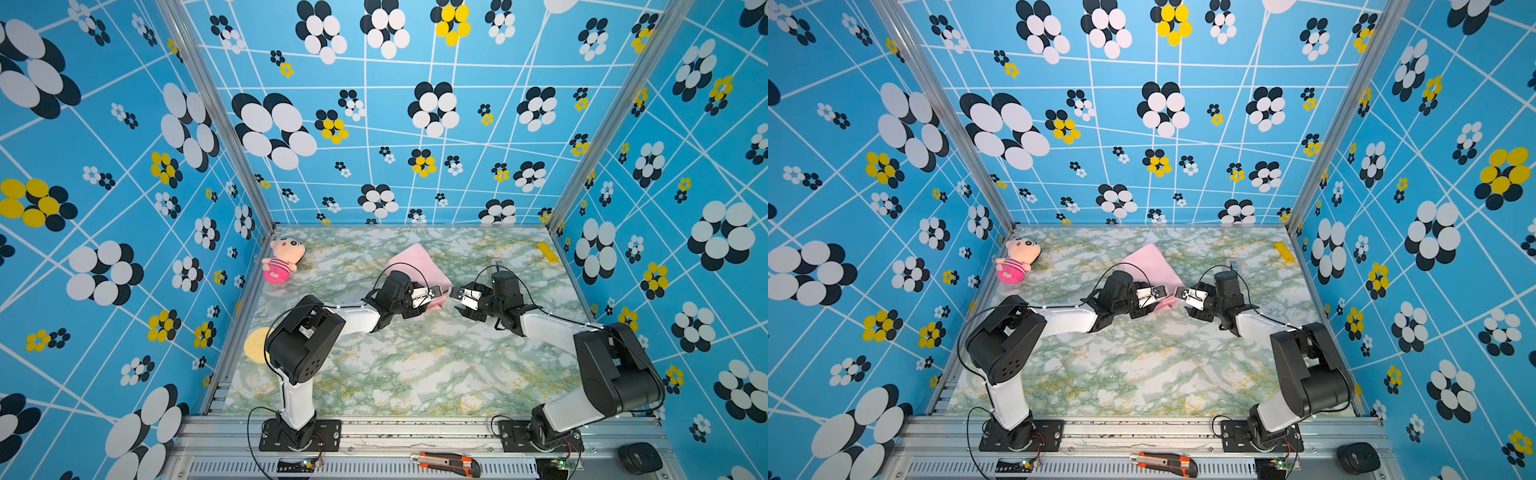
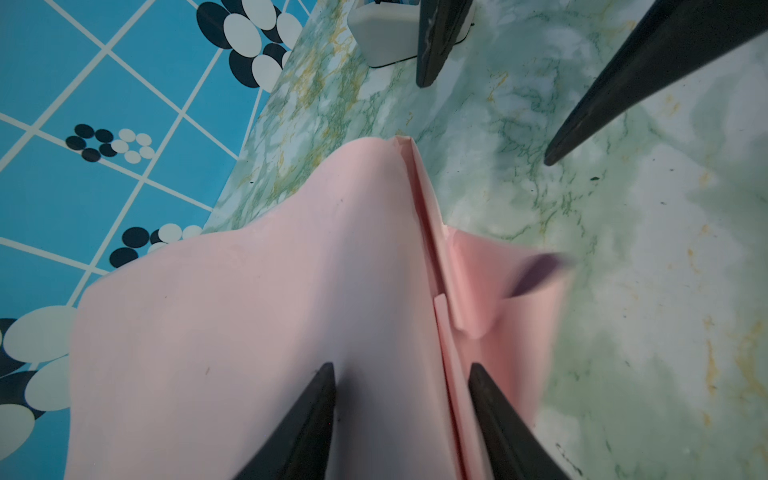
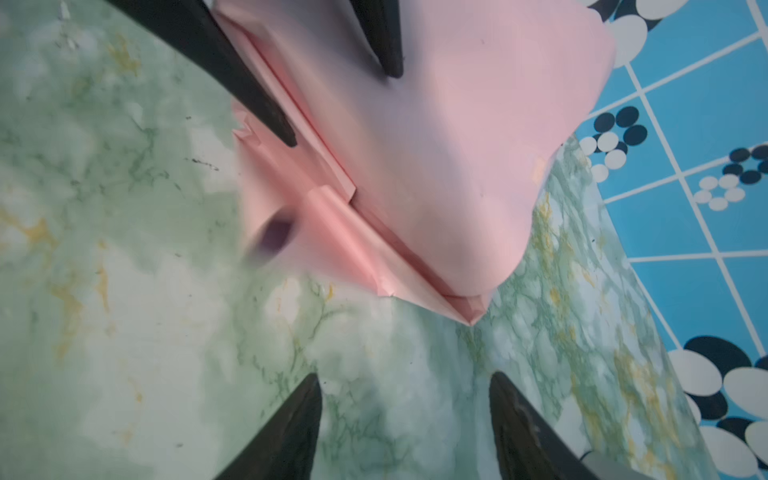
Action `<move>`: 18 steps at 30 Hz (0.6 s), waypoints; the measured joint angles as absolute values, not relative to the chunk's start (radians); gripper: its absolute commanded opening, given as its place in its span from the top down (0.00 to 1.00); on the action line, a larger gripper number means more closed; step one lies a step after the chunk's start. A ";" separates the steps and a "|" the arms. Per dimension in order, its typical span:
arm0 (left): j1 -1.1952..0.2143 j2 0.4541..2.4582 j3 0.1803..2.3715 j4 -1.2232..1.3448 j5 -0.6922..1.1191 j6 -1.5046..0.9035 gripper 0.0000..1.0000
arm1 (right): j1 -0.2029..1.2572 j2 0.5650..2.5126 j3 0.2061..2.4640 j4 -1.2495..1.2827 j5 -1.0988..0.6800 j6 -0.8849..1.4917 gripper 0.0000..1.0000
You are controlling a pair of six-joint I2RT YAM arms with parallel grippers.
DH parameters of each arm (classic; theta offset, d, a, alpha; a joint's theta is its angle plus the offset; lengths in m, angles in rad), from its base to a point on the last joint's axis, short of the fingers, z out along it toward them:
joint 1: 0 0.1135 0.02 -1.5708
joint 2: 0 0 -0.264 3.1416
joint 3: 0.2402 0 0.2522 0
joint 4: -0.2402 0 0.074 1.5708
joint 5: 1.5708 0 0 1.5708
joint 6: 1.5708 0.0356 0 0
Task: Wrap a gift box in wrapping paper
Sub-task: Fifth fold the wrapping paper around the gift box.
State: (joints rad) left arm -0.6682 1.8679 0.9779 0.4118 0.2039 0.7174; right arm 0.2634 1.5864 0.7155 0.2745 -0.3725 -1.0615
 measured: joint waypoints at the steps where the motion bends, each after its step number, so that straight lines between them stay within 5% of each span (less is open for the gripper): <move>1: -0.667 1.868 0.980 0.406 0.209 0.718 0.48 | 0.255 1.613 0.728 0.309 -0.397 -1.060 0.28; 10: -0.661 1.868 0.991 0.385 0.223 0.718 0.48 | 0.184 1.652 1.077 0.159 -0.553 -0.605 0.27; 18: -0.661 1.868 0.991 0.385 0.225 0.718 0.48 | 0.183 1.636 1.108 -0.060 -0.571 -0.084 0.30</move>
State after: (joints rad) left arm -0.6609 1.8679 0.9909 0.3847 0.2249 0.7177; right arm 0.1825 1.6356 1.1080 -0.0601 -0.5713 -0.0841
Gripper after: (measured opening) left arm 0.517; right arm 0.707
